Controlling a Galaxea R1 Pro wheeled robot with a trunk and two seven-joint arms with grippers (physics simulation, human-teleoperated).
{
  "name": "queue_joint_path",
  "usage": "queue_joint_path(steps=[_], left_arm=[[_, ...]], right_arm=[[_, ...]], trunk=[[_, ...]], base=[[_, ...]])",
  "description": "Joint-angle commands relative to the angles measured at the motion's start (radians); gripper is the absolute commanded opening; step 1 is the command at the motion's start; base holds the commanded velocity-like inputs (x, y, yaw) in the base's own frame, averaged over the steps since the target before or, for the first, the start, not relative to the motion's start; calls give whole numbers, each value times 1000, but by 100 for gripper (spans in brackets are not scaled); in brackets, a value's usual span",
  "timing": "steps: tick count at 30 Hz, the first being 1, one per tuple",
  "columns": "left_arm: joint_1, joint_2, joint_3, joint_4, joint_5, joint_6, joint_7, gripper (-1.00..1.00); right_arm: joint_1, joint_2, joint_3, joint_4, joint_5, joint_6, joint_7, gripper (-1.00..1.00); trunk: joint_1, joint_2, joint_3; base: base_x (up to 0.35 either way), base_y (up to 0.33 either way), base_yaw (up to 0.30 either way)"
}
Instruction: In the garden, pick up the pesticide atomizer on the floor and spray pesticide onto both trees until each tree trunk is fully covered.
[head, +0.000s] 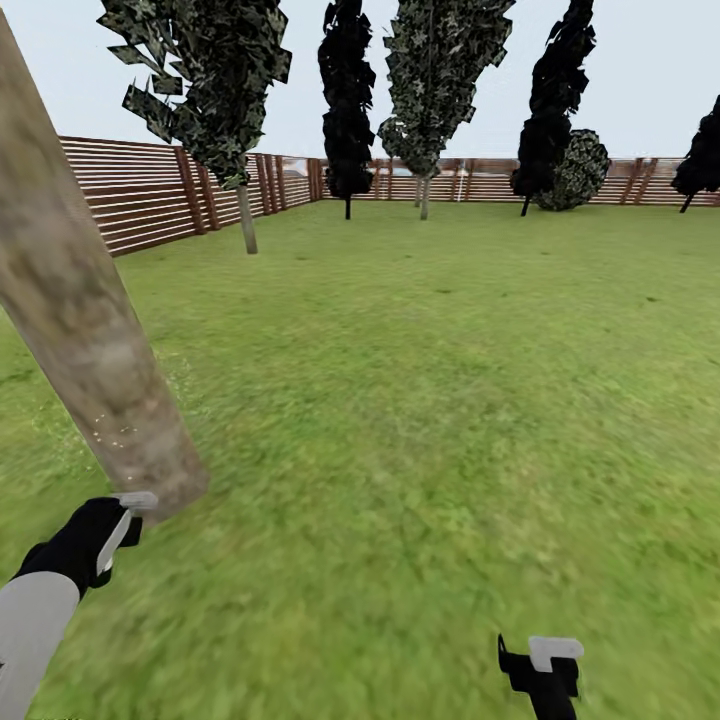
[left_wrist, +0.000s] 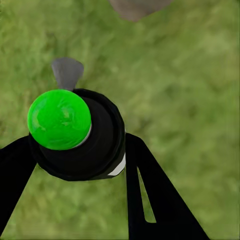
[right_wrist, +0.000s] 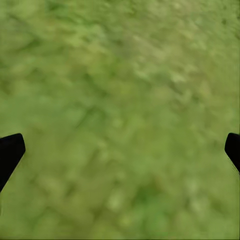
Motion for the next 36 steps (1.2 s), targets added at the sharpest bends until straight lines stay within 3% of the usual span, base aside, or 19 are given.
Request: queue_joint_path(steps=[1, 9, 15, 17, 19, 26, 28, 36], left_arm=[[1, -4, 2, 13, -5, -8, 0, -100], [3, -14, 11, 33, 1, -30, -3, -100], [3, -13, 6, 29, -5, -58, 16, -100], [3, -15, 5, 38, -2, -118, 24, -100], [3, -16, 4, 41, 1, -127, 23, -100], [3, -14, 8, 30, 1, -111, 15, -100], [3, -13, 9, 29, 1, -73, 14, -100], [3, -12, 7, 29, -1, -60, 14, -100]], right_arm=[[0, 0, 0, 0, 0, 0, 0, 100], [0, 0, 2, 0, 0, 0, 0, 100], [0, 0, 0, 0, 0, 0, 0, 100], [0, 1, 1, 1, 0, 0, 0, 100], [0, 1, 1, 0, 0, 0, 0, 100], [0, 1, 0, 0, 0, 0, 0, 100], [0, 2, 1, 0, 0, 0, 0, 100], [0, 2, 2, 0, 0, 0, 0, 100]], trunk=[[0, 0, 0], [0, 0, 0], [0, 0, 0], [0, 0, 0], [0, 0, 0], [0, 0, 0], [0, 0, 0], [0, 0, -5]], base=[[37, -16, 267], [73, -58, 264], [206, -203, 24], [233, -184, 0], [239, -177, 0], [171, -227, 0], [90, -268, 59], [84, -270, 232]])
